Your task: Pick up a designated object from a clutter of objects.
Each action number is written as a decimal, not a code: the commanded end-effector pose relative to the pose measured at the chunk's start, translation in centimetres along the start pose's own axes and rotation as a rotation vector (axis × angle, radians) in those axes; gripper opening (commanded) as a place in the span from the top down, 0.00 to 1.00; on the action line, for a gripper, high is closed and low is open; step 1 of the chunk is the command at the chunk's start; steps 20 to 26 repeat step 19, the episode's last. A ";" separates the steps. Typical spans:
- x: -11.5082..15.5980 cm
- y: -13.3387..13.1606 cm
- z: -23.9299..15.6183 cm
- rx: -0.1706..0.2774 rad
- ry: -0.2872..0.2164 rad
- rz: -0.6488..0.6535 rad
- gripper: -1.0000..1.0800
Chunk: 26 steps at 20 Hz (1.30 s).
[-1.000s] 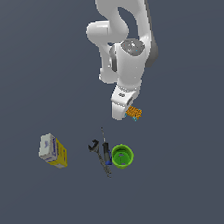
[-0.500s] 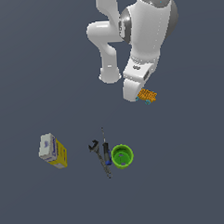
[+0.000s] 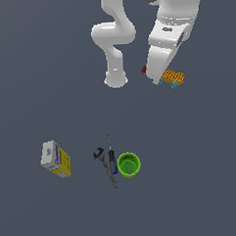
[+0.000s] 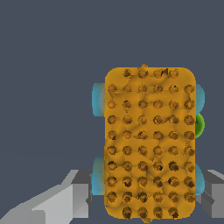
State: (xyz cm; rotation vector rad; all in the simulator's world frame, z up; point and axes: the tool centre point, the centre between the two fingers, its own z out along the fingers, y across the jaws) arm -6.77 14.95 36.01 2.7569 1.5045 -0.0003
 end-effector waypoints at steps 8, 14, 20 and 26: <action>2.2 -1.5 -6.4 0.001 0.000 0.002 1.00; 2.8 -1.8 -8.1 0.001 0.000 0.002 1.00; 3.0 -1.8 -8.3 0.001 0.000 0.002 1.00; 3.0 -1.8 -8.3 0.001 0.000 0.002 1.00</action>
